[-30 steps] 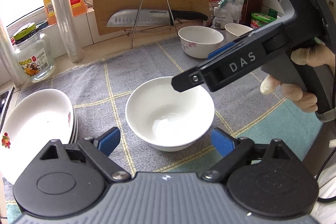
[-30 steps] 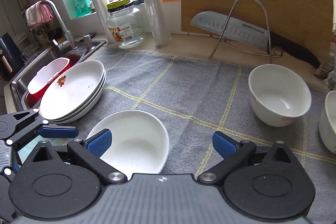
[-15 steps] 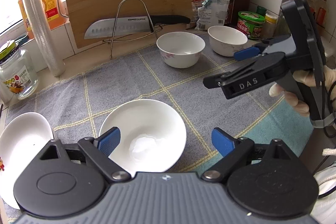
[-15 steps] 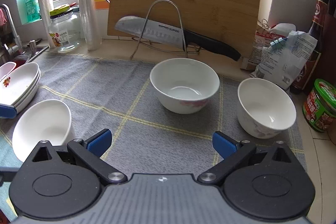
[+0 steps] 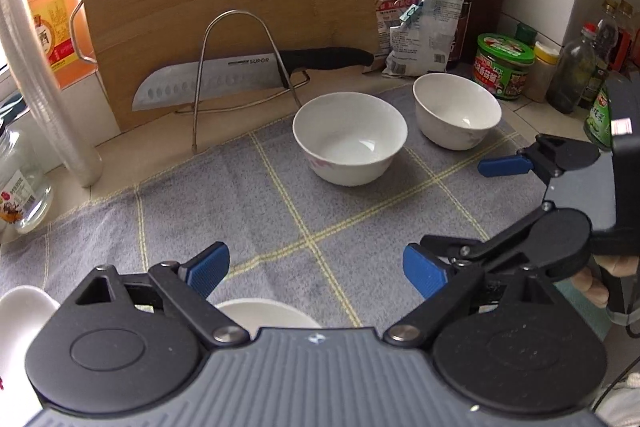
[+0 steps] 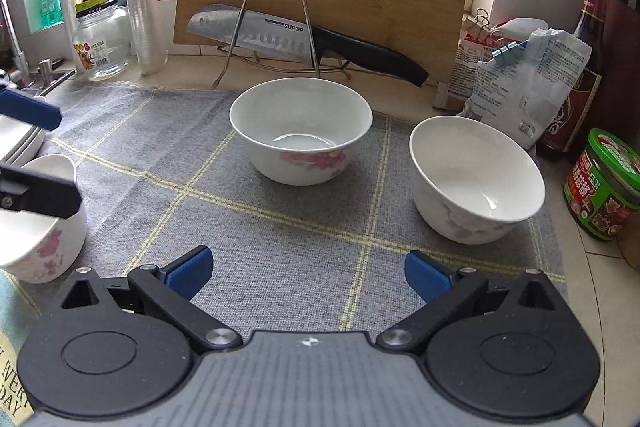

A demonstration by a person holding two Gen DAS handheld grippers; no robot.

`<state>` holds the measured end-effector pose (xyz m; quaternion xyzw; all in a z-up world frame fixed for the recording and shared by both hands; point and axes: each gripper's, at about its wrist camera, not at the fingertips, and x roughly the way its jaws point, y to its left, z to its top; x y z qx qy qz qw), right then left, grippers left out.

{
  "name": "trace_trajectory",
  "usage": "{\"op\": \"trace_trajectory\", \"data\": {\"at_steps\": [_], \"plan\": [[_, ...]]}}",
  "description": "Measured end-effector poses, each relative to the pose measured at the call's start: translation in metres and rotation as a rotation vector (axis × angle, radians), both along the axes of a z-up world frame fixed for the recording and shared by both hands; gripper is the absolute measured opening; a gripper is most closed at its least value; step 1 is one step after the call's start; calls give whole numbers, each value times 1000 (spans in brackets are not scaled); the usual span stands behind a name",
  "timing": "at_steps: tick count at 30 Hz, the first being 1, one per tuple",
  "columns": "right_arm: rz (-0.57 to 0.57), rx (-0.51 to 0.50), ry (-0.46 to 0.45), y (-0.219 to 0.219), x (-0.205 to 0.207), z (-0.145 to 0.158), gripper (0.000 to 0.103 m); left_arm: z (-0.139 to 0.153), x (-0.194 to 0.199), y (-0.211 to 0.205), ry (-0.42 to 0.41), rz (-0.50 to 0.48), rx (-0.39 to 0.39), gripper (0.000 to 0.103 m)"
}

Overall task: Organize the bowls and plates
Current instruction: 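Move the left gripper to another white floral bowl and grasp its rim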

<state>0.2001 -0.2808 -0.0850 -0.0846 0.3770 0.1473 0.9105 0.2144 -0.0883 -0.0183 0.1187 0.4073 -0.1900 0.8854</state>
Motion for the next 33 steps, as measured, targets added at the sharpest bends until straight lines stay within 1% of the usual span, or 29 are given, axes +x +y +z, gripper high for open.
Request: {"op": "trace_trajectory", "data": {"at_steps": [3,9,15,21,27,33], "plan": [[25,-18,-22,3,5,-1,103,-2,23,-12,0,-1,4,93],[77,-29,-60,14,17,-2,103,-7,69,-29,51,-13,-17,93],[64,-19,-81,18,27,-4,103,-6,98,-40,47,-24,-28,91],[49,-35,-108,21,38,-4,103,-11,122,-53,58,-53,-31,86],[65,-53,-125,24,45,-5,103,-22,137,-60,100,-69,-26,86],[71,-56,-127,27,52,-8,103,-30,145,-65,121,-87,-14,86]]}}
